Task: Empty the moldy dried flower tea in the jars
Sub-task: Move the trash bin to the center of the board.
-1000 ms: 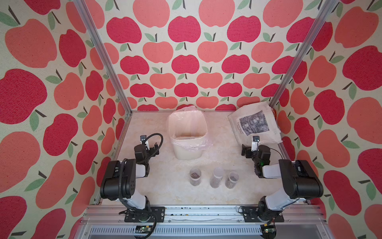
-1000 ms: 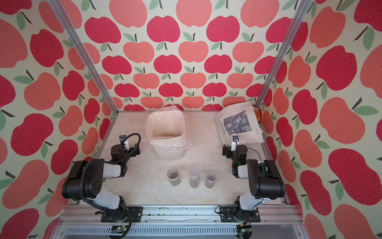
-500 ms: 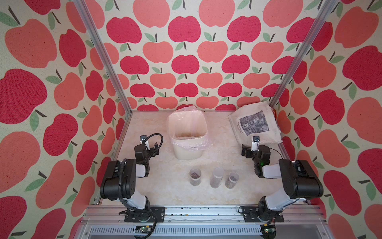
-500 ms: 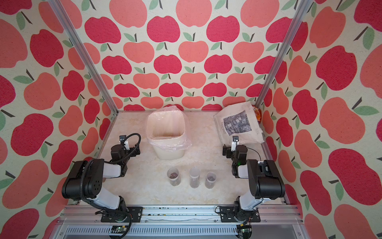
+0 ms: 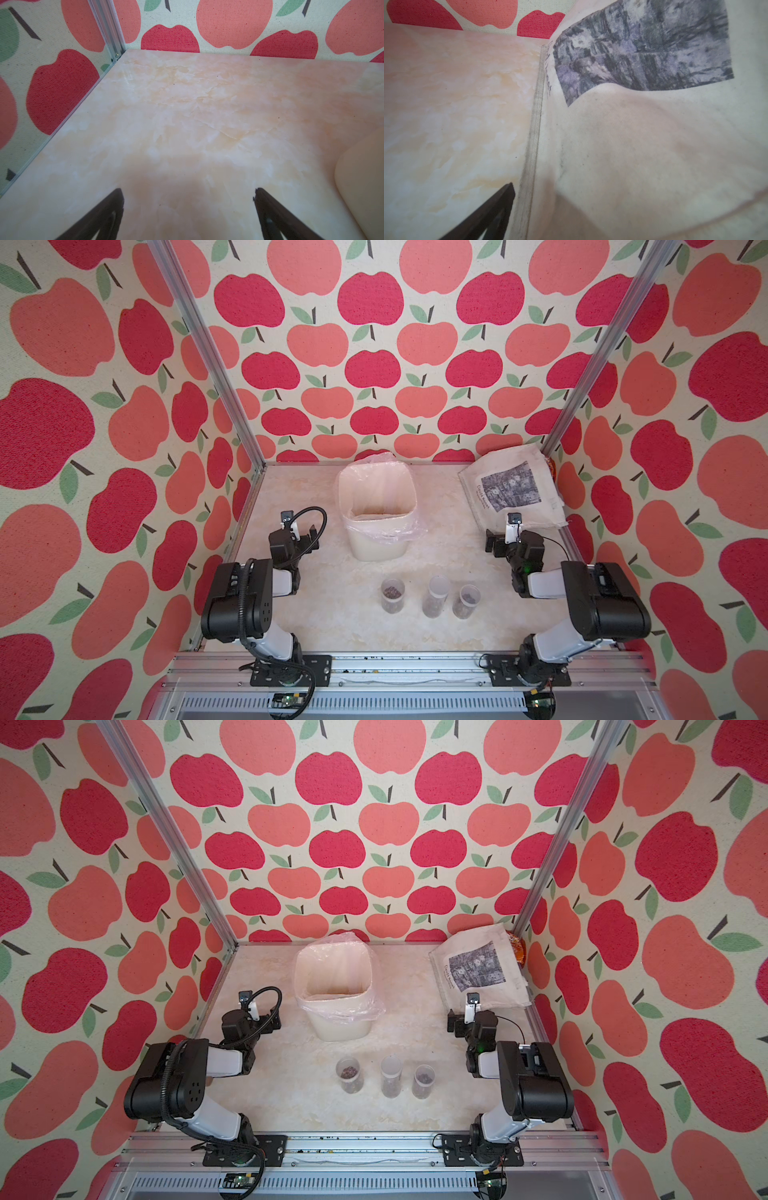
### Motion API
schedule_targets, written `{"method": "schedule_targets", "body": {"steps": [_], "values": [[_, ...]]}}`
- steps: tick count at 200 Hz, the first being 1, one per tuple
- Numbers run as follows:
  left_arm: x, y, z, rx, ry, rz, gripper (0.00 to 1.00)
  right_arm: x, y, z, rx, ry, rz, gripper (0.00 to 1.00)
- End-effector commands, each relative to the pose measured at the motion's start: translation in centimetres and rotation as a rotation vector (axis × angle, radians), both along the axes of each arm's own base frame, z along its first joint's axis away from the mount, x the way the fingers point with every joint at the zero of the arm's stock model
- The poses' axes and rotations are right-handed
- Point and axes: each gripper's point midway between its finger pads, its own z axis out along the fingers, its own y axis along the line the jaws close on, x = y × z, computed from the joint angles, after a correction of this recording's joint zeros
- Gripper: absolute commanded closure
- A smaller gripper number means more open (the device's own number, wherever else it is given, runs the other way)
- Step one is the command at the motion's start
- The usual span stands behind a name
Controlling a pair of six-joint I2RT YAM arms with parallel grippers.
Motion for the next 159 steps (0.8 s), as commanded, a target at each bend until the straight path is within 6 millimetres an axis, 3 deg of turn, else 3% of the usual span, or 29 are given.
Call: {"method": "schedule_targets", "body": {"steps": [1,16,50,90,112,159], "values": [[-0.5,-0.8,2.6,0.047,-0.07,-0.014,0.01,0.0,0.9,4.5,-0.028,-0.104,0.049,0.01],[-1.1,-1.4,4.5,0.079,-0.083,-0.011,0.0,-0.6,1.3,6.6,-0.044,-0.089,0.058,0.01],[-2.9,-2.4,9.6,0.089,-0.105,0.028,0.0,-2.9,2.9,13.9,0.01,-0.137,0.105,0.01],[-7.5,-3.8,17.0,-0.118,-0.157,-0.003,0.01,-6.7,7.4,19.5,0.162,-0.103,0.304,0.01],[-10.1,-5.3,19.7,-0.219,-0.18,-0.074,0.01,-8.5,10.0,20.3,0.147,-0.051,0.408,0.01],[-13.3,-7.1,21.0,-0.311,-0.128,-0.164,0.01,-11.0,14.4,19.8,0.093,0.028,0.598,0.01]]}}
